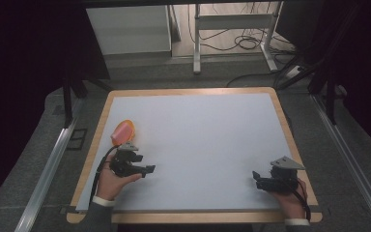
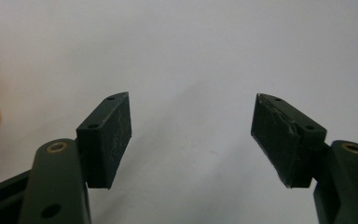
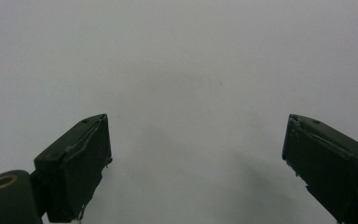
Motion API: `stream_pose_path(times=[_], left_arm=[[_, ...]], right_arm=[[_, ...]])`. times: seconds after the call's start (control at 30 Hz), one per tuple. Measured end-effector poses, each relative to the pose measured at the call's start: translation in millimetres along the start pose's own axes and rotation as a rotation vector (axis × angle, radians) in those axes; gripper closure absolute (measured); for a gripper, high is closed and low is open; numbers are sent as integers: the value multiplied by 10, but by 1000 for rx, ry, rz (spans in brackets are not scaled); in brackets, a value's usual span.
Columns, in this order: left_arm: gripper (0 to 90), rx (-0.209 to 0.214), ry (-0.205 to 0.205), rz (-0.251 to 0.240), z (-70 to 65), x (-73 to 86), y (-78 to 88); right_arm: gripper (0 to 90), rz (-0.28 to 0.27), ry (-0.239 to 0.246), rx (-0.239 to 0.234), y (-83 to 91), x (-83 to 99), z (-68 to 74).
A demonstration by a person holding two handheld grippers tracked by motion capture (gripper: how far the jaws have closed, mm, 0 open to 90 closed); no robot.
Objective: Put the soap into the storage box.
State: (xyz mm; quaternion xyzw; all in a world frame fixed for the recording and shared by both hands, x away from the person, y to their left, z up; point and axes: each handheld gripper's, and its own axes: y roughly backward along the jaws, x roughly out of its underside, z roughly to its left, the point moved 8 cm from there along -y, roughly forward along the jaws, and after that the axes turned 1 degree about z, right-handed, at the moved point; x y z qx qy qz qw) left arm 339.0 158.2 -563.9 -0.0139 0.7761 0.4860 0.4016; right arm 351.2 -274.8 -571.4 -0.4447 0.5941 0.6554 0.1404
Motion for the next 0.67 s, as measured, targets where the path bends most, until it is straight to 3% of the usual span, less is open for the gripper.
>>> stream_pose_path(times=[0.2,0.67], left_arm=[[292,10,14,0,-35,120,-59],[281,4,21,-7,-20,143,-38]], right_arm=[[75,1,6,0,-5,-3,14],[75,-17,19,-5,5,-47,45]])
